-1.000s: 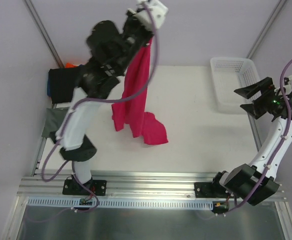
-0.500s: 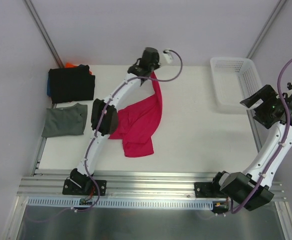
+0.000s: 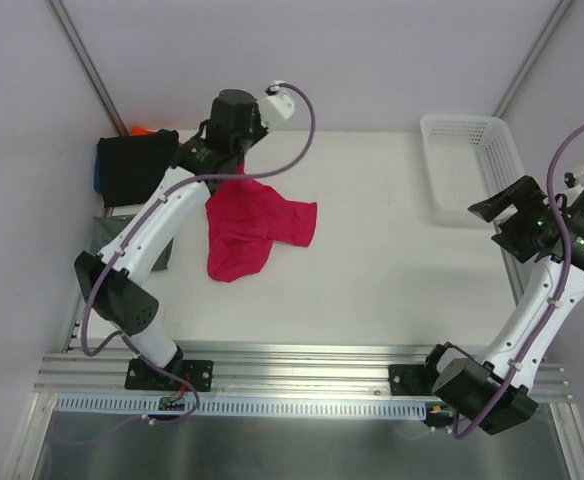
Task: Fold and stack the t-shirts
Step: Flatten the tshirt out
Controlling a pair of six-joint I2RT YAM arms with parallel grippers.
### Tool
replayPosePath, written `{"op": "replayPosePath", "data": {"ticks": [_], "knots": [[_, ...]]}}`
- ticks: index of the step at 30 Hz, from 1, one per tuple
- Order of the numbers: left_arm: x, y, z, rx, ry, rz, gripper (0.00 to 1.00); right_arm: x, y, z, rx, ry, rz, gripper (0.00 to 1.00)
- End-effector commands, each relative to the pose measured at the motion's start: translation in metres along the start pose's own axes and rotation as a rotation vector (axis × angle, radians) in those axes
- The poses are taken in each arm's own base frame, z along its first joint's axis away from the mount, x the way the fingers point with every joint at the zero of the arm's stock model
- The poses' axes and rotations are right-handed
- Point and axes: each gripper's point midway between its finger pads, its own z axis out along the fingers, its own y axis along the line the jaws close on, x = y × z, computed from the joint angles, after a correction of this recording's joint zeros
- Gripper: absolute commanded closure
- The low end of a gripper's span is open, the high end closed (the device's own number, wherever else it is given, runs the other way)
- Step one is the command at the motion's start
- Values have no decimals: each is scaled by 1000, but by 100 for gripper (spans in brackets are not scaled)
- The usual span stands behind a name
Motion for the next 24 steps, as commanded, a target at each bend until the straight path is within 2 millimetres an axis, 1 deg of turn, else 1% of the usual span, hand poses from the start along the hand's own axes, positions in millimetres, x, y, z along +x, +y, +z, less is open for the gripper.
{"op": "replayPosePath", "data": {"ticks": [1, 2, 3, 4, 5, 6, 8, 9, 10, 11, 12, 13, 14, 15, 16, 17, 18, 19, 20, 22, 23, 24], "knots": [[-22, -40, -17, 74, -56, -19, 100, 11, 27, -2, -150, 39, 24, 4], [-14, -43, -9, 76, -24, -4, 100, 16, 34, 0, -188, 62, 25, 5], [-2, -44, 9, 74, 22, 2, 100, 26, 49, -1, -254, 113, 6, 5], [9, -40, 18, 66, 57, -30, 100, 31, 54, 0, -278, 138, -6, 5], [25, -44, 31, 79, 113, -47, 100, 38, 57, -1, -292, 165, -28, 5], [28, -26, 35, 53, 128, -88, 100, 43, 62, -1, -305, 186, -57, 5], [24, -30, 41, 72, 129, -111, 100, 45, 61, -1, -297, 196, -75, 4], [9, -28, 37, 77, 100, -121, 100, 44, 59, 1, -289, 195, -73, 4], [1, -28, 35, 82, 81, -119, 100, 42, 60, 2, -295, 187, -72, 4], [-1, -33, 40, 88, 83, -98, 100, 42, 62, 2, -303, 186, -61, 4], [-9, -30, 42, 79, 71, -84, 100, 41, 65, 0, -313, 184, -47, 4], [-6, -27, 46, 73, 81, -81, 100, 44, 66, 0, -319, 190, -41, 4], [1, -30, 57, 75, 106, -76, 100, 46, 66, 0, -324, 202, -44, 4], [1, -21, 61, 54, 105, -84, 100, 51, 68, 0, -335, 220, -77, 4], [16, -4, 69, 20, 136, -114, 100, 55, 66, 0, -325, 244, -76, 4], [28, -2, 81, 10, 170, -125, 100, 57, 64, 2, -315, 262, -70, 5], [33, 18, 83, -36, 179, -154, 100, 59, 61, 4, -305, 268, -86, 5], [53, 37, 87, -74, 217, -185, 100, 59, 59, 6, -299, 273, -95, 6], [64, 53, 88, -114, 242, -204, 100, 58, 57, 9, -289, 276, -90, 6], [84, 74, 86, -155, 277, -237, 100, 55, 57, 13, -289, 268, -81, 6], [105, 93, 78, -185, 314, -250, 100, 55, 57, 15, -289, 267, -82, 6], [109, 95, 74, -171, 315, -254, 100, 55, 56, 16, -288, 265, -82, 6]]}}
